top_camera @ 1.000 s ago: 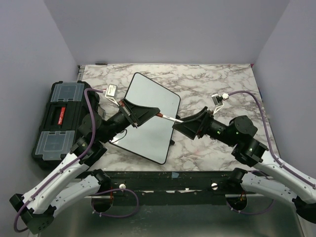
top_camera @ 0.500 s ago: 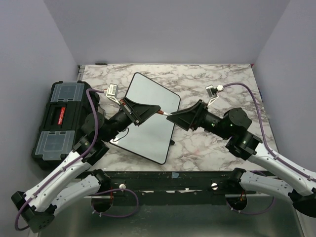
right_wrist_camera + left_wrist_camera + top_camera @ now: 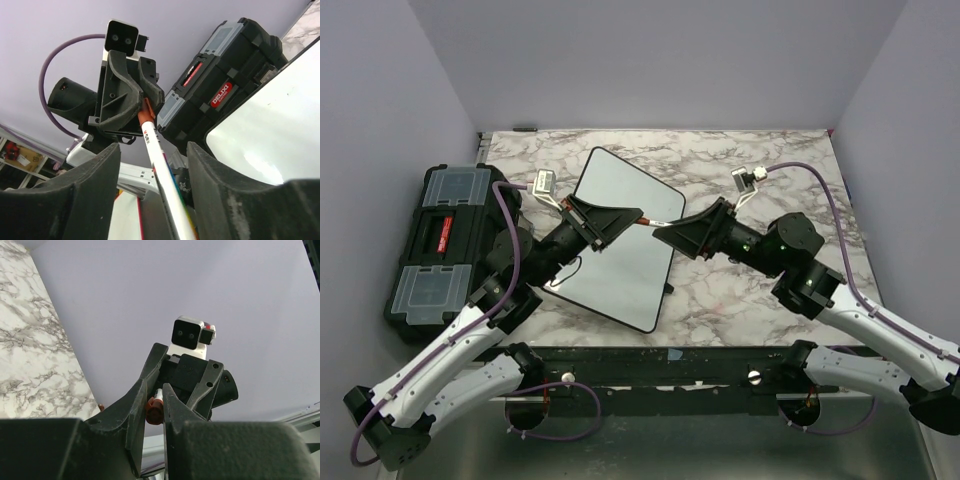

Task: Write a sentence on the whiteboard
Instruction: Pick up the whiteboard marker at the center of the board, then open the pen cap.

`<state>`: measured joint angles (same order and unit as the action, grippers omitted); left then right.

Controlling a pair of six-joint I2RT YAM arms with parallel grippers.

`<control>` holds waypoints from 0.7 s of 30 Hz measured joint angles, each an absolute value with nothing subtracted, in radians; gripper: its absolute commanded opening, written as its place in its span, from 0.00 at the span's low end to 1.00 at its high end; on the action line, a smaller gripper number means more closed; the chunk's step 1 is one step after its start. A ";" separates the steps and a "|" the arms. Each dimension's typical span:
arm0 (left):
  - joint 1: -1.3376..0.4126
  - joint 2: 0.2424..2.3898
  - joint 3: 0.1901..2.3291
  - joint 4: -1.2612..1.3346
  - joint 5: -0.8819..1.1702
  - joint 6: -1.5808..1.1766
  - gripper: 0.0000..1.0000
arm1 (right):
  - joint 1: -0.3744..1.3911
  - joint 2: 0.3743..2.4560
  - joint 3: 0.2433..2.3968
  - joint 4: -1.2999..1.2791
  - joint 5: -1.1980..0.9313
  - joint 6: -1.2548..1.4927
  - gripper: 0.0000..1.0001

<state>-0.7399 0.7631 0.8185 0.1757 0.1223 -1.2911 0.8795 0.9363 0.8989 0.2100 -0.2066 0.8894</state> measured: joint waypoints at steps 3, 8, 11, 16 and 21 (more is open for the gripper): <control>-0.740 0.762 0.807 0.179 0.114 -1.296 0.00 | 0.879 0.947 0.904 0.212 -0.206 0.889 0.46; -0.740 0.745 0.794 0.183 0.105 -1.311 0.00 | 0.876 0.956 0.912 0.213 -0.200 0.886 0.33; -0.742 0.735 0.791 0.186 0.105 -1.311 0.00 | 0.876 0.955 0.912 0.218 -0.199 0.888 0.33; -0.743 0.728 0.776 0.189 0.105 -1.322 0.00 | 0.876 0.953 0.912 0.223 -0.190 0.888 0.34; -0.748 0.725 0.764 0.200 0.104 -1.333 0.00 | 0.876 0.953 0.912 0.233 -0.186 0.886 0.33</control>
